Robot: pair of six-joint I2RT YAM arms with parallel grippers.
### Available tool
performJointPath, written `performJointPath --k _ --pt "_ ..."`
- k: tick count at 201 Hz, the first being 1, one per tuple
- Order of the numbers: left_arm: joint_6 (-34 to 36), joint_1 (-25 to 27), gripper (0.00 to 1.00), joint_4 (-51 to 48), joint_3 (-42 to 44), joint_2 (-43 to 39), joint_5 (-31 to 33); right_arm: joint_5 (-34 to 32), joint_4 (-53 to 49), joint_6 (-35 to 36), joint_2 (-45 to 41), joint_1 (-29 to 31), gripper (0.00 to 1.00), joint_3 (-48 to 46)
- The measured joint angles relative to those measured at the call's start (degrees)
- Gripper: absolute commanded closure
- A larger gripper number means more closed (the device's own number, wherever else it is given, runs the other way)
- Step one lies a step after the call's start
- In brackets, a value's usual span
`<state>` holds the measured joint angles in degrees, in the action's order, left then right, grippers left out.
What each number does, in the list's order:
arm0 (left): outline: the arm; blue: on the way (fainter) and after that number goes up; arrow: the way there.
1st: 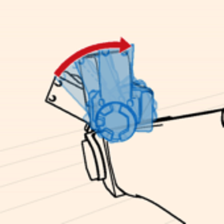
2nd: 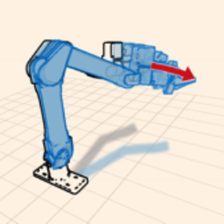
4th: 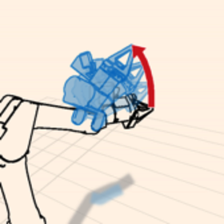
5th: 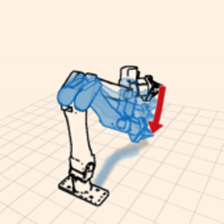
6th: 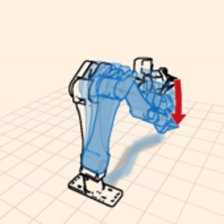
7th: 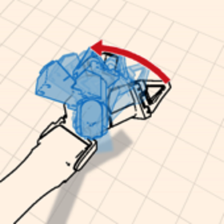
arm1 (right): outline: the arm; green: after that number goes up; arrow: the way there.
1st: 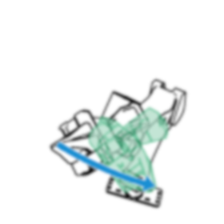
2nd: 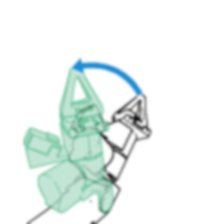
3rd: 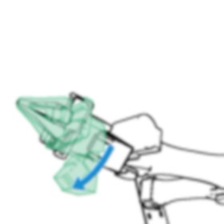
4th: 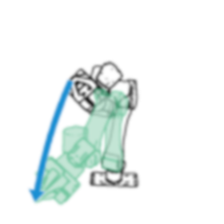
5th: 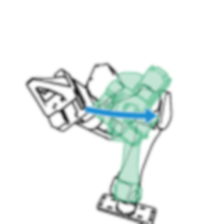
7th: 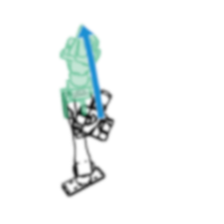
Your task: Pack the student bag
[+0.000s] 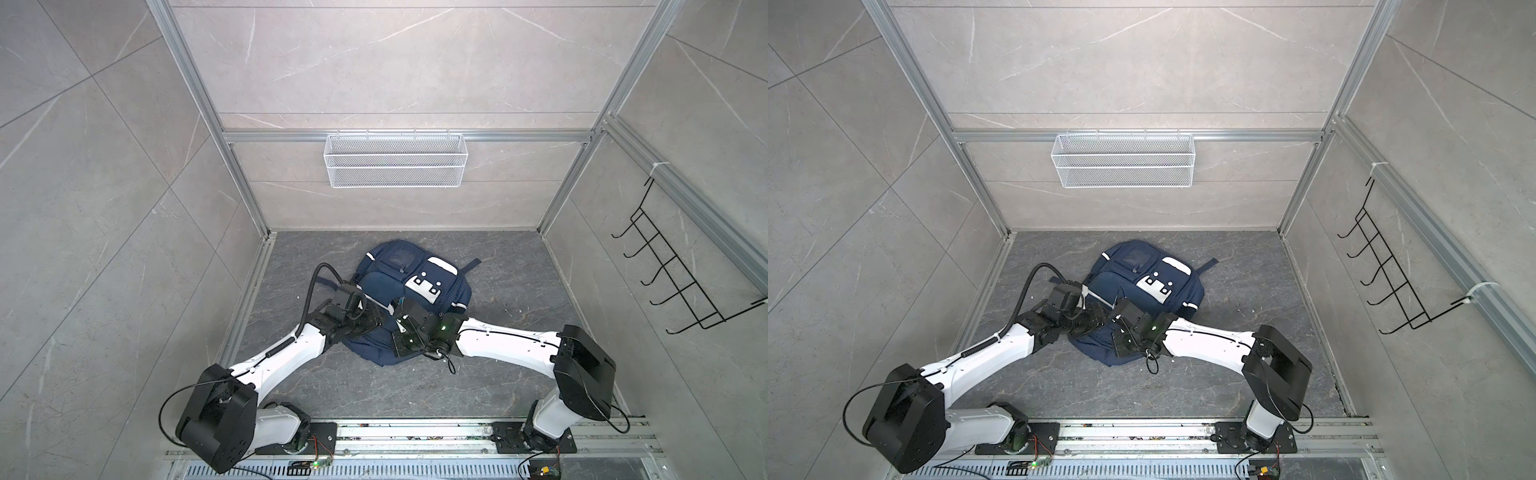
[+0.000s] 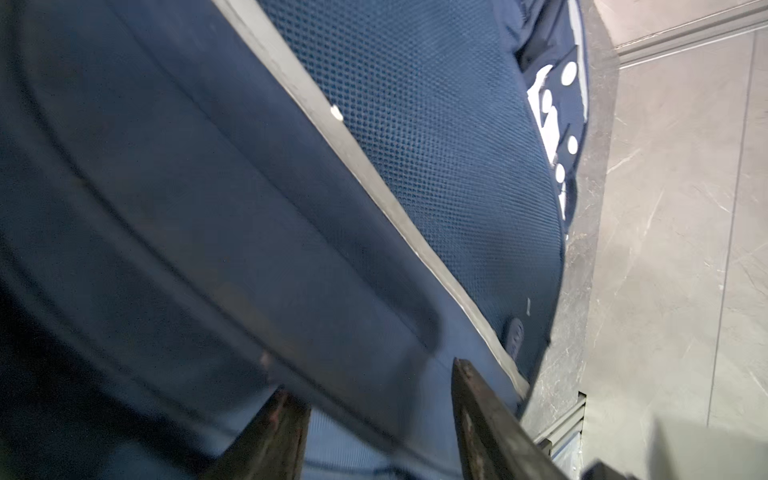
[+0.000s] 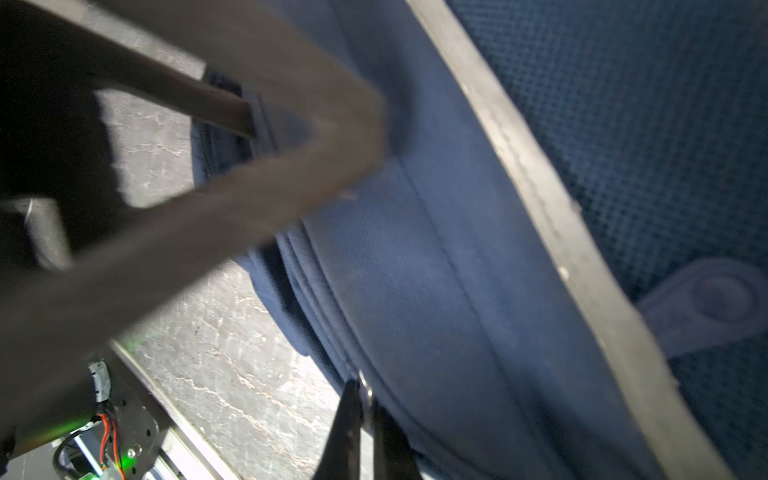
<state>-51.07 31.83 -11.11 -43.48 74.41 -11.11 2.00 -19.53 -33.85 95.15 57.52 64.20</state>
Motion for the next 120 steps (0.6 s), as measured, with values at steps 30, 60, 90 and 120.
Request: performJointPath --k 30,60,90,120 --pt "-0.4 0.0 0.61 -0.1 -0.7 2.4 0.1 -0.4 -0.6 0.0 0.0 0.3 1.0 0.3" --pt "-0.9 0.0 0.96 -0.9 -1.6 3.1 0.5 -1.9 -1.0 0.0 -1.6 0.3 1.0 -1.6" --pt "-0.9 0.4 1.0 -1.7 -2.8 3.1 0.6 -3.1 -1.5 0.0 -5.8 -0.5 1.0 -5.4" --pt "-0.8 0.5 1.0 -1.9 -3.6 3.0 0.7 -1.4 -2.6 0.7 -9.6 -5.1 1.0 -8.5"
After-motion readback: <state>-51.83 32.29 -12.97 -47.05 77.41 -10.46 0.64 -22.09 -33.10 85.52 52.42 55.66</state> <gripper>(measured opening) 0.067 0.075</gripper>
